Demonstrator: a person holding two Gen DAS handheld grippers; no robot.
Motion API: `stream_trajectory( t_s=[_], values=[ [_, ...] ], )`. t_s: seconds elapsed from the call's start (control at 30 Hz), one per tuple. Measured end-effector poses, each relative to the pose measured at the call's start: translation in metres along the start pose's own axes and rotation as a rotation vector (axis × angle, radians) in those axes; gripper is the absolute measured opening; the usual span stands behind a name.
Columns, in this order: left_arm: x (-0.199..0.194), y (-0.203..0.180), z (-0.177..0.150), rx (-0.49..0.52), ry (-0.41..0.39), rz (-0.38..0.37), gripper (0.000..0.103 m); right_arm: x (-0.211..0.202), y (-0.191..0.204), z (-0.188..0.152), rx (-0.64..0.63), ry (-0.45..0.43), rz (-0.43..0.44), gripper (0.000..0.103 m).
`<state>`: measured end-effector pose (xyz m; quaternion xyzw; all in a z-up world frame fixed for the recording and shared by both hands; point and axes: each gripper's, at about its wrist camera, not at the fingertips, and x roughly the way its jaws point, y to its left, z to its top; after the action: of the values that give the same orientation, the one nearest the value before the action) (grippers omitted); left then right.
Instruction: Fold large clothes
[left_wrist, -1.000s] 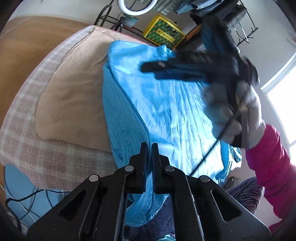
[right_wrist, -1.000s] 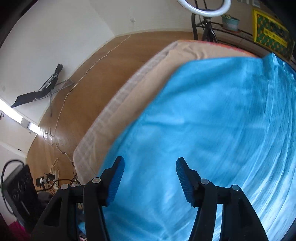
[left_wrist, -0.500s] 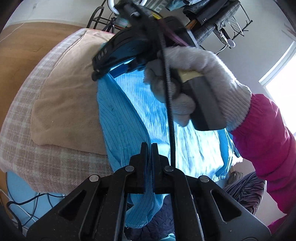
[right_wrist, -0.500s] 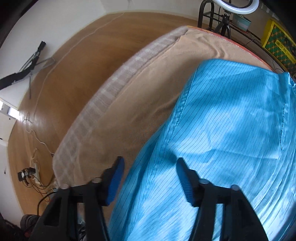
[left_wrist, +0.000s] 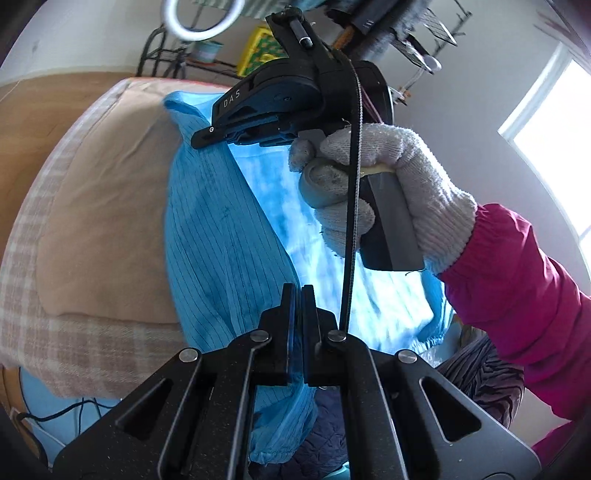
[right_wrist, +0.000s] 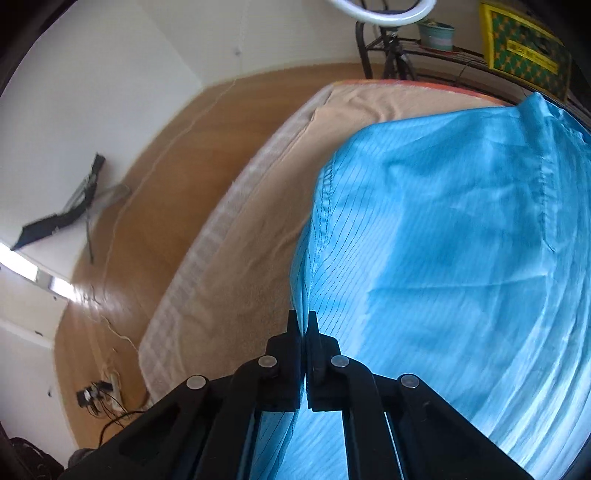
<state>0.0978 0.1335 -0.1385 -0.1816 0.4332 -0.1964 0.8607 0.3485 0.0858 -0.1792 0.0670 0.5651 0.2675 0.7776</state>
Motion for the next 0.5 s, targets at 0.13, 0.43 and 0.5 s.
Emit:
stream_trajectory(
  t_s=[0.13,0.43,0.5],
  values=[
    [0.008,-0.031,0.0,0.08,0.012,-0.017,0.0,-0.033,-0.029,-0.015,0.086,-0.081,0.054,0.0],
    [0.033,-0.088,-0.008,0.205,0.09,-0.109,0.0,-0.09,-0.124,-0.083,0.381,-0.258,0.162,0.0],
    [0.035,-0.097,-0.011,0.229,0.101,-0.128,0.0,-0.094,-0.15,-0.109,0.473,-0.282,0.181,0.0]
  ],
)
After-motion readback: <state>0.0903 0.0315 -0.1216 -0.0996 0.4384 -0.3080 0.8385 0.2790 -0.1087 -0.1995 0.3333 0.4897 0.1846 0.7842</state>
